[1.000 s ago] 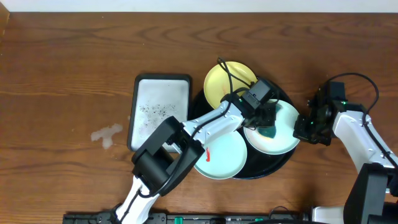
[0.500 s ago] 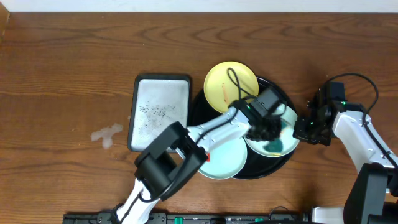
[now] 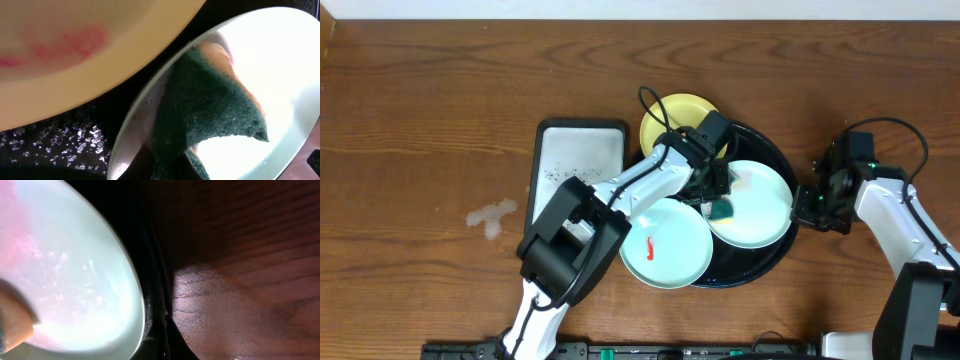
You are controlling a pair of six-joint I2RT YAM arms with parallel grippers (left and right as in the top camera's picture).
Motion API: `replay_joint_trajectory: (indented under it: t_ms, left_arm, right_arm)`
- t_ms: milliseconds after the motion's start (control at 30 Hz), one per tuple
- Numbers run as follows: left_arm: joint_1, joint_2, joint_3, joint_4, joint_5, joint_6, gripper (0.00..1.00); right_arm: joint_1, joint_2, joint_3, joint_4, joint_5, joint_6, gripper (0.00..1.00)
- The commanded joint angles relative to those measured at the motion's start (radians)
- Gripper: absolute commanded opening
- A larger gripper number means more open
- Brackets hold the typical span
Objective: Clean dirty plates on tray and stack at the side
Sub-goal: 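Scrub the right pale green plate with the sponge while right gripper holds rim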
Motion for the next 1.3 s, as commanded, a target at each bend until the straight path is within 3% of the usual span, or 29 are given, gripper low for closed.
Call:
replay_joint_trajectory:
  t_ms: [0,233,600,800,967,1067,1267]
  left_arm:
    - [0.0,0.04,-0.022,0.039,-0.136,0.005,0.07]
    - [-0.098,0.04,-0.022,0.189,-0.132,0.008,0.07]
    - [-0.234,0.041,-0.022,0.216,-0.042,0.021,0.07]
    - [-0.205,0.041,-0.022,0.199,-0.042,0.02,0.07]
    - [-0.108,0.041,-0.022,0.089,-0.192,0.104,0.08]
    - [-0.063,0.039,-0.019,0.036,-0.262,0.152,0.07]
    - [-0.037,0.019,-0.002,0.016,-0.251,0.159,0.08]
  right_arm:
    - [0.004,-0.016,0.005,0.003,-0.001,0.008,0.01]
    - [0.013,-0.016,0.005,0.006,-0.001,0.008,0.01]
    - [0.037,-0.016,0.005,0.011,0.002,0.0,0.01]
    - [0.033,-0.016,0.005,0.01,-0.001,0.0,0.01]
    - [0.009,-0.016,0.005,0.026,-0.007,-0.039,0.02]
    - [-0.004,-0.016,0.005,0.043,-0.071,-0.093,0.09]
    - [-0.005,-0.016,0.005,0.097,-0.222,-0.214,0.22]
